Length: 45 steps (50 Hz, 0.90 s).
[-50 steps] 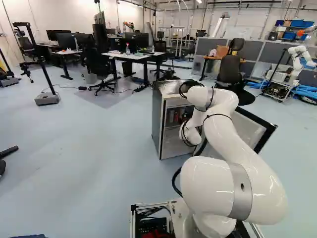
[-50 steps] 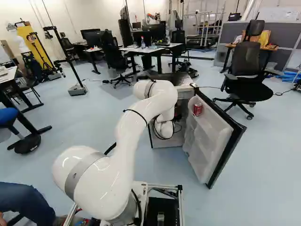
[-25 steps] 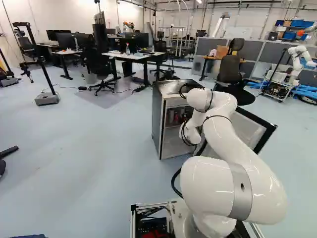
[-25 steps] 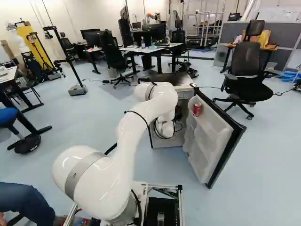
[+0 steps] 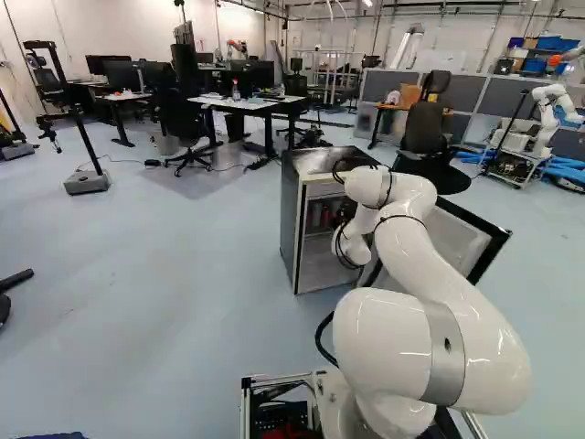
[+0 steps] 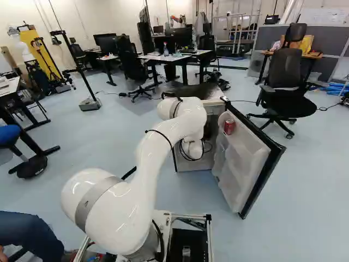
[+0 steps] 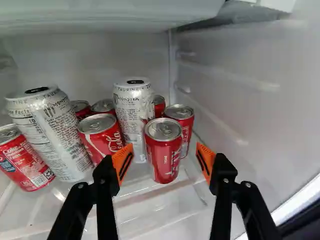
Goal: Grab a drink from the fridge
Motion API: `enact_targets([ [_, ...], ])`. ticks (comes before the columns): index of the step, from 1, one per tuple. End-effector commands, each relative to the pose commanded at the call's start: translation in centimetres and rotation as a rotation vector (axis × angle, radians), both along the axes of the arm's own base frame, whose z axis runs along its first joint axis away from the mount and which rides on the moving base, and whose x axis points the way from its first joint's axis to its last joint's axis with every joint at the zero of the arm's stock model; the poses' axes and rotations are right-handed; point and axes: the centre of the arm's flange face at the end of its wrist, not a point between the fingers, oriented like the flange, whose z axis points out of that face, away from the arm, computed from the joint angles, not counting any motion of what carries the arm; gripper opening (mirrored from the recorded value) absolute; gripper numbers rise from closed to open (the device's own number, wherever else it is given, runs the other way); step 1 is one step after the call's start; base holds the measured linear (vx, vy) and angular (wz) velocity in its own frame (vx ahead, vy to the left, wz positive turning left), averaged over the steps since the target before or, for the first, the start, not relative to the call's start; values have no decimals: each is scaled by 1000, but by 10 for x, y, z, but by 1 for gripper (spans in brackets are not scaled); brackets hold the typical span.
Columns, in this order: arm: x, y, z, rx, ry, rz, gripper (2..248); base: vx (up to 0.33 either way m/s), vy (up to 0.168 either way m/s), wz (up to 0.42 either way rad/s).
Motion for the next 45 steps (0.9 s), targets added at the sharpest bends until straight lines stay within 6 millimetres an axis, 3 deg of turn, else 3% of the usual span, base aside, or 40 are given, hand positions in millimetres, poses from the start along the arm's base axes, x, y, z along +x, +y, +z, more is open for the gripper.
enact_targets([
  [43, 16, -3, -8, -12, -28, 4, 183, 0, 0, 0],
  [44, 16, -3, -8, -12, -28, 4, 159, 0, 0, 0],
  [45, 16, -3, -8, -12, -28, 4, 159, 0, 0, 0],
])
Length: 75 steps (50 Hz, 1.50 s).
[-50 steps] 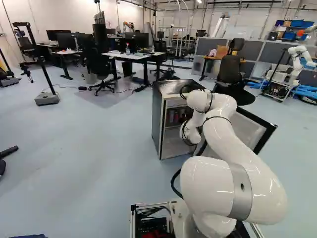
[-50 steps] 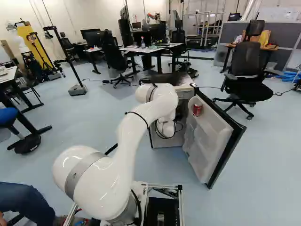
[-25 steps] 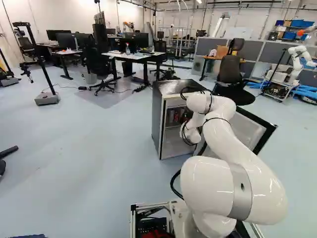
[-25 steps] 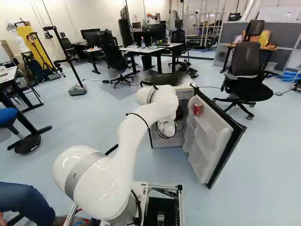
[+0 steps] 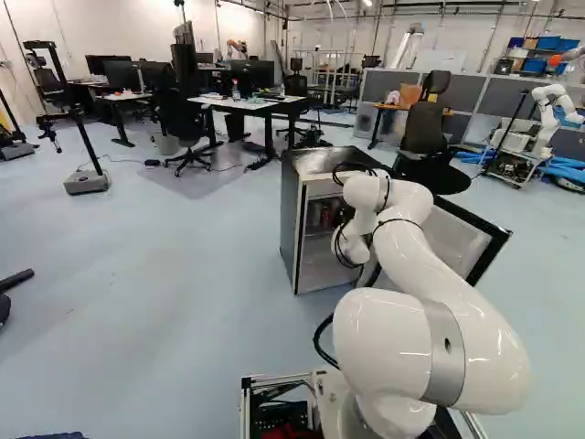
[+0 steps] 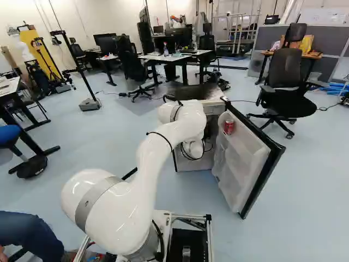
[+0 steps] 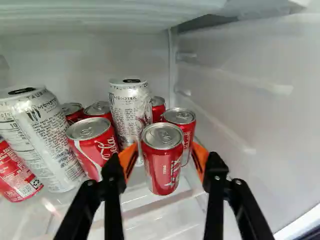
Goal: Grab a drink from the fridge
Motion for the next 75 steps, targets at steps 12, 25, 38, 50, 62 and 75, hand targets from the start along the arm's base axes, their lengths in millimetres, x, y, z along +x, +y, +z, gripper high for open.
enact_targets([
  [12, 0, 0, 0, 0, 0, 0, 97, 0, 0, 0],
  [25, 0, 0, 0, 0, 0, 0, 97, 0, 0, 0],
  [38, -3, 0, 1, 2, 5, -1, 97, 0, 0, 0],
  [50, -10, 0, 13, 8, 20, -5, 97, 0, 0, 0],
  [62, -24, 1, 35, 17, 42, -12, 97, 0, 0, 0],
  [75, -45, 4, 62, 29, 72, -19, 97, 0, 0, 0],
])
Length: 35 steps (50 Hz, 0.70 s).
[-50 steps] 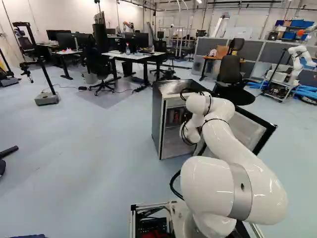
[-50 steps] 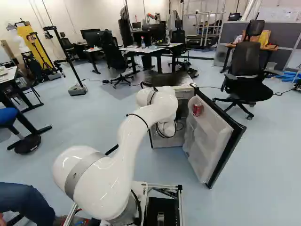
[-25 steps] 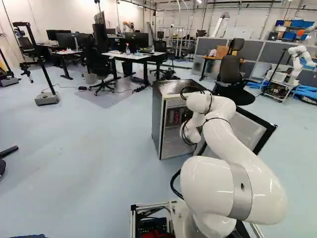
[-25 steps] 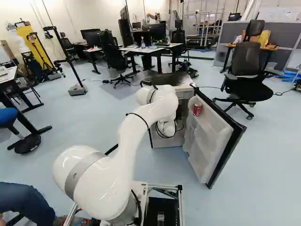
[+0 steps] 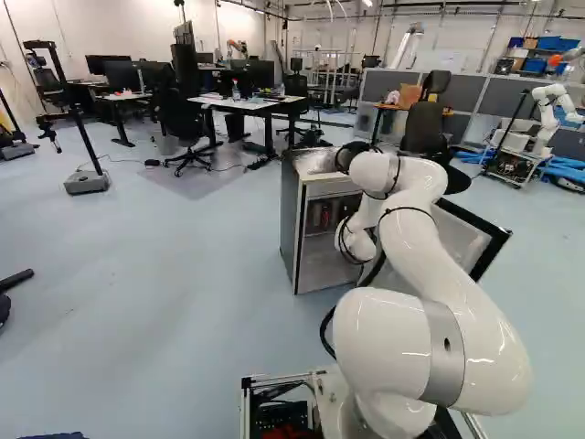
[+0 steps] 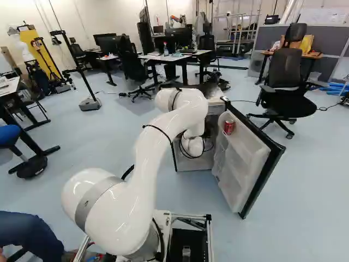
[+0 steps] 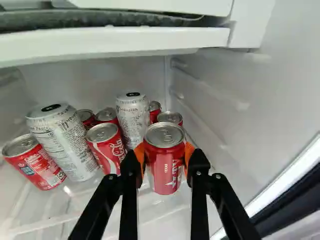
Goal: Grab a drink from the fridge
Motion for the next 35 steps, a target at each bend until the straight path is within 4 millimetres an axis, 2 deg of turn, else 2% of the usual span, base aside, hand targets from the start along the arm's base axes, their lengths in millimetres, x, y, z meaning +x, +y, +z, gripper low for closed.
enact_targets([
  [35, -66, 21, 70, 30, 72, -10, 97, 0, 0, 0],
])
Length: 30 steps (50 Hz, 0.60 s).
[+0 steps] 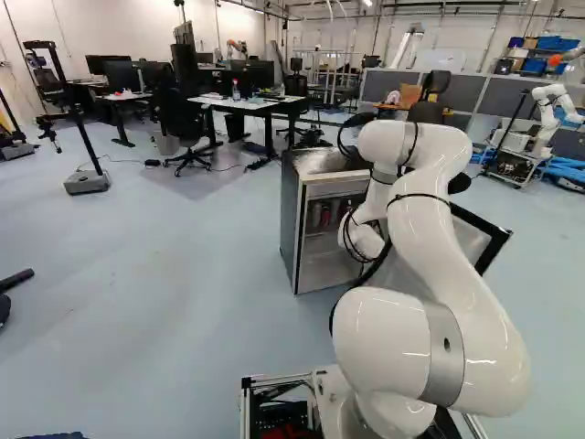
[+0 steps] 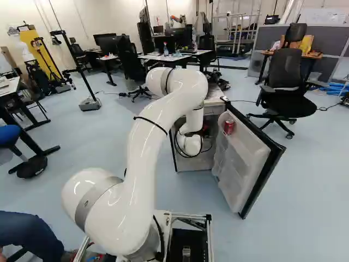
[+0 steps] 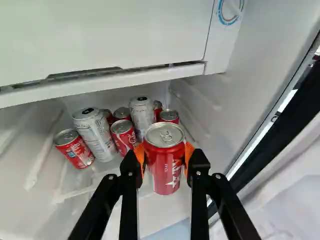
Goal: Grab a drink from the fridge
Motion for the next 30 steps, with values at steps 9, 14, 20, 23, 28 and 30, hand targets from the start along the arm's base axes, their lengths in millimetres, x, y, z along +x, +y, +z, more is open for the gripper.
enact_targets([
  [9, -17, 7, 17, 6, 14, -1, 97, 0, 0, 0],
  [14, -27, 10, 26, 9, 21, -2, 97, 0, 0, 0],
  [20, -39, 15, 37, 12, 29, -3, 97, 0, 0, 0],
  [23, -45, 17, 42, 14, 33, -3, 97, 0, 0, 0],
  [28, -55, 21, 51, 16, 38, -4, 97, 0, 0, 0],
  [30, -59, 22, 55, 17, 40, -4, 97, 0, 0, 0],
])
